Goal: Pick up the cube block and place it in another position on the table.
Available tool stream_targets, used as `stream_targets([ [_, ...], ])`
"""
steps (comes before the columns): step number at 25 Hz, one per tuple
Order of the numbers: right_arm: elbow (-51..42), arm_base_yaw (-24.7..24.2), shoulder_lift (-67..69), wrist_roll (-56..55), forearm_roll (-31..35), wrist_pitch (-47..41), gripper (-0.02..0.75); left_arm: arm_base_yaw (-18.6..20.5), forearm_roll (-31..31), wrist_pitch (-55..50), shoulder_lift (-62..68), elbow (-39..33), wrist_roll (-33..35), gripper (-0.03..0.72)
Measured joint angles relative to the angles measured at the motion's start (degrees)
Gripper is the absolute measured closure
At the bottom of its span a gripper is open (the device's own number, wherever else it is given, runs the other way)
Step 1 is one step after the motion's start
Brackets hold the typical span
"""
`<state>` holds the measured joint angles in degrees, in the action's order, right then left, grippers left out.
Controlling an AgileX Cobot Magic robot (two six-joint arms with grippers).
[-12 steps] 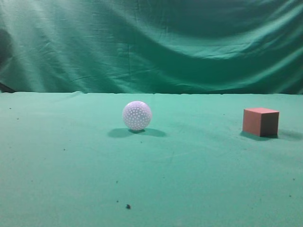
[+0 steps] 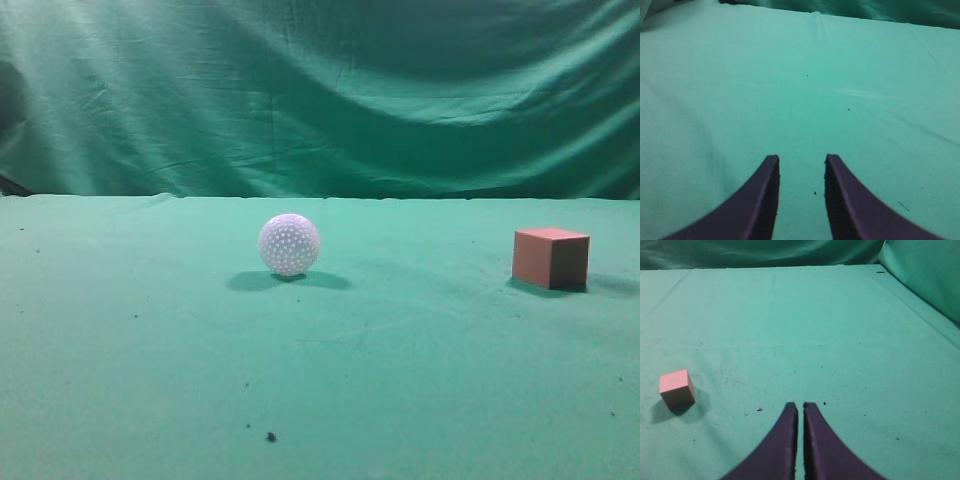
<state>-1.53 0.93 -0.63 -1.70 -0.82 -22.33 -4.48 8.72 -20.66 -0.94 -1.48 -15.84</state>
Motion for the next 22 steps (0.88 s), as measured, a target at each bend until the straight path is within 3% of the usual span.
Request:
stream_targets([
  [8,0.0,0.0,0.0,0.0,0.0,0.5,0.738,0.0,0.0,0.0,0.0,0.0,0.0,0.426],
  [13,0.0,0.0,0.0,-1.7,8.2,13.5,0.738,0.0,0.0,0.0,0.0,0.0,0.0,0.426],
  [18,0.0,0.0,0.0,-1.7,9.7,29.4,0.738,0.0,0.0,0.0,0.0,0.0,0.0,0.426],
  [22,7.0,0.0,0.9,0.6,9.9,25.6,0.738,0.0,0.0,0.0,0.0,0.0,0.0,0.426],
])
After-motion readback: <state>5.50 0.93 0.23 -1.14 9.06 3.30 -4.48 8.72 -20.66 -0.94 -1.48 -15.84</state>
